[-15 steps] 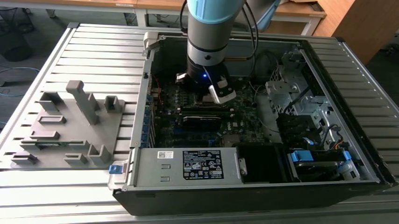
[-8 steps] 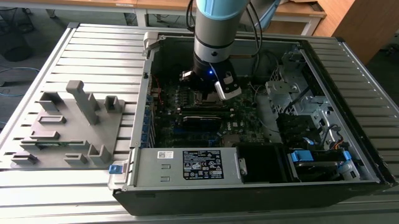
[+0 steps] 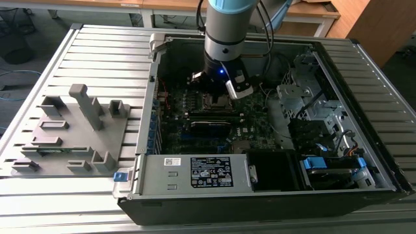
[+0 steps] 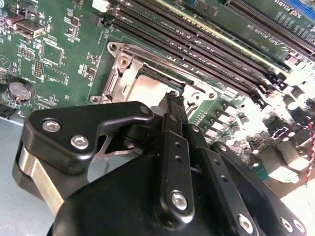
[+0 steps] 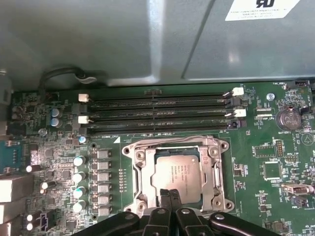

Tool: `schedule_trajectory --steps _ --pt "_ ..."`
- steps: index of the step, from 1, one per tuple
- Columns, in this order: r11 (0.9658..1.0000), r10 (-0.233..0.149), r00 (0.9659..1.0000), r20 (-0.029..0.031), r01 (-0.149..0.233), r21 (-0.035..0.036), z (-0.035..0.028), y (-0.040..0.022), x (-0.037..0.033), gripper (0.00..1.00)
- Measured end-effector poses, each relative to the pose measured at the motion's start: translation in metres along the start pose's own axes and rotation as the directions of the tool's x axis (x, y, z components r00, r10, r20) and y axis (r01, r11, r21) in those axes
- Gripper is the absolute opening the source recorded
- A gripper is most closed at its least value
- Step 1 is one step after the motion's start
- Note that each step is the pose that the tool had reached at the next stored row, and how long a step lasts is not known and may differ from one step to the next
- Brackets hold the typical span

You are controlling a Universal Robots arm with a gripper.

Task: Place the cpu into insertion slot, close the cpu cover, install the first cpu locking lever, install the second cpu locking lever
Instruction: 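Install the second cpu locking lever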

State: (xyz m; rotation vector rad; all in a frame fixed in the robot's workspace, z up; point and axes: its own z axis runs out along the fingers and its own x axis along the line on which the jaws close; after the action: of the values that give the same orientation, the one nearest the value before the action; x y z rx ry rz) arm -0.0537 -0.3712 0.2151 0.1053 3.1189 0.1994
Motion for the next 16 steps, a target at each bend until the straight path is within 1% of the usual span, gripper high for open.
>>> schedule_trajectory --steps 1,4,9,11,12,14,15,16 --pt "1.0 0.0 1.0 0.0003 0.0 0.0064 0.0004 0.0017 -0.0004 0.11" --pt "0.9997 0.0 1.0 0.0015 0.0 0.0226 0.0018 0.0078 -0.0023 0.11" --pt "0.9991 0.0 1.0 0.0029 0.0 0.0424 0.0042 0.0177 -0.0062 0.11" --pt "0.9987 0.0 1.0 0.0034 0.0 0.0512 0.0045 0.0192 -0.0068 0.11" --pt "0.9984 0.0 1.0 0.0038 0.0 0.0569 0.0045 0.0193 -0.0069 0.11" --pt "0.9974 0.001 1.0 0.0049 -0.001 0.0715 0.0045 0.0193 -0.0069 0.11" --pt "0.9971 0.001 1.0 0.0053 -0.001 0.0756 0.0046 0.0194 -0.0069 0.11" --pt "0.9971 0.001 1.0 0.0053 -0.001 0.076 0.0046 0.0195 -0.007 0.11"
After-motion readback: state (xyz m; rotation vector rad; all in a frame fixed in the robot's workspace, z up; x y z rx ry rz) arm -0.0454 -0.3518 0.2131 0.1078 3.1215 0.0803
